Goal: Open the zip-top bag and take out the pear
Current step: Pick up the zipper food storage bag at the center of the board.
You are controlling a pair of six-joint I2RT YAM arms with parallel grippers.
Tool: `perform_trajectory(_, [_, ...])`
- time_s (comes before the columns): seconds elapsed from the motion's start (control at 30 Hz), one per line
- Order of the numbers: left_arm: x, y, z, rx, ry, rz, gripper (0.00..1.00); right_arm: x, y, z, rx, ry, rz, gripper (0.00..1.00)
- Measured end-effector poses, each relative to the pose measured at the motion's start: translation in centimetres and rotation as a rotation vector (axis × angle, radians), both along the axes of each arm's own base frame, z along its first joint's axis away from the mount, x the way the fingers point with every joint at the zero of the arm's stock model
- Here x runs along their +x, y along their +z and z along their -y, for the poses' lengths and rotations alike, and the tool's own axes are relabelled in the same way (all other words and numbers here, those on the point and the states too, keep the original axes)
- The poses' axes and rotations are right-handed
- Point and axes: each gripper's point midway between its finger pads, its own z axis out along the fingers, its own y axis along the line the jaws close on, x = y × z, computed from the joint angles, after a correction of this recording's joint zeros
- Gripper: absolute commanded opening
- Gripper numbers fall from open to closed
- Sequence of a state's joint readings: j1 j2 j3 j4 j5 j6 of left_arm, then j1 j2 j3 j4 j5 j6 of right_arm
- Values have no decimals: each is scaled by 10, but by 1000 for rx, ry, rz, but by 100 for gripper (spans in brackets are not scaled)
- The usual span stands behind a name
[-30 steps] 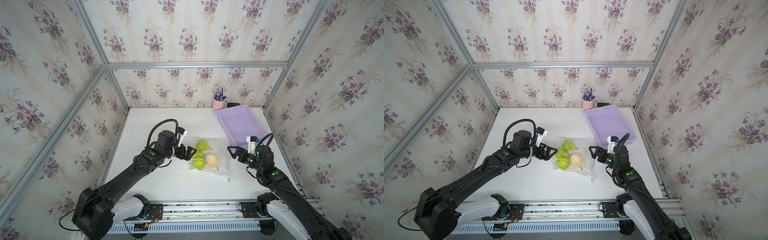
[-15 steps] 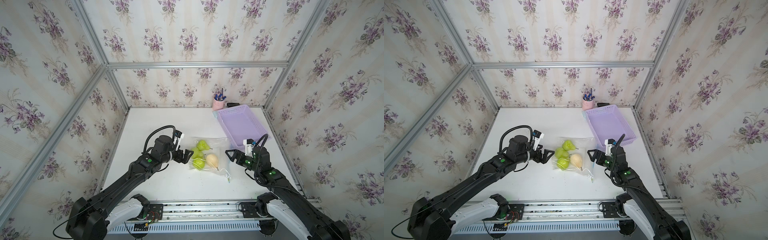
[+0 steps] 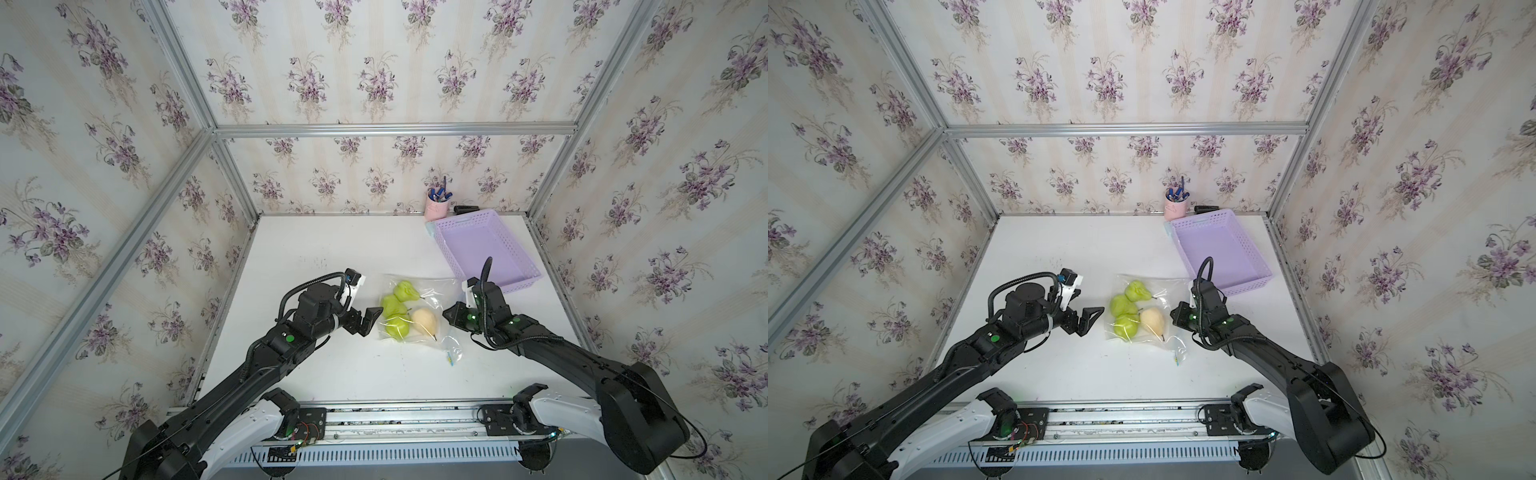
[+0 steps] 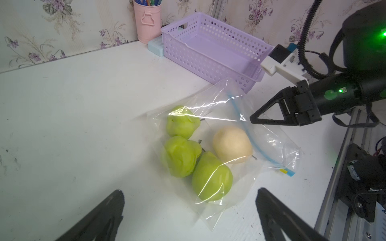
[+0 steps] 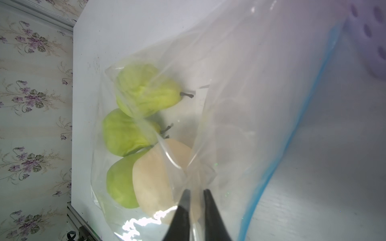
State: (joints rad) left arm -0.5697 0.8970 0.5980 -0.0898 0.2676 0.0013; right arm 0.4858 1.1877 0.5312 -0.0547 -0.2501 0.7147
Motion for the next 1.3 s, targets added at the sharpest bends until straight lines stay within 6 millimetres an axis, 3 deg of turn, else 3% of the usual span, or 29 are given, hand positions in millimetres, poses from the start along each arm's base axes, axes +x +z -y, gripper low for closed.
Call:
perform_trajectory(0.13, [-26, -1, 20, 44, -152, 85, 100, 21, 26, -18, 47, 3, 40, 0])
perform_trajectory(0.27, [-52, -8, 44, 151, -345, 201, 100, 58, 57, -54, 143, -4, 21, 0])
perform_trajectory(0.37, [-55, -17, 61, 261, -439, 275, 99, 77, 85, -86, 210, 20, 24, 0])
perform_trajectory(0.5, [-39, -41, 84, 391, -460, 355, 100, 77, 108, -114, 272, 68, 6, 0])
perform_trajectory(0.7, [19, -68, 109, 541, -263, 431, 100, 76, 107, -114, 278, 46, -37, 0])
perform_trajectory(0.83, [46, -63, 116, 582, -143, 477, 99, 71, 102, -114, 285, 45, -63, 0])
perform_trajectory(0.97, [59, -58, 114, 602, -68, 497, 81, 69, 103, -114, 288, 51, -66, 0])
perform_trajectory(1.0, [59, -58, 112, 606, -63, 497, 72, 68, 105, -114, 291, 50, -63, 0])
perform_trajectory(1.03, [58, -58, 110, 606, -62, 497, 59, 68, 106, -114, 292, 52, -59, 1])
perform_trajectory(1.07, [56, -56, 107, 603, -61, 497, 34, 68, 107, -114, 294, 53, -56, 2])
perform_trajectory(1.1, [54, -56, 105, 599, -63, 495, 25, 68, 108, -114, 295, 55, -55, 5])
perform_trajectory(1.17, [50, -56, 101, 589, -66, 487, 16, 68, 109, -114, 297, 57, -56, 10])
perform_trajectory(1.3, [38, -57, 94, 569, -106, 461, 3, 68, 112, -115, 302, 67, -47, 31])
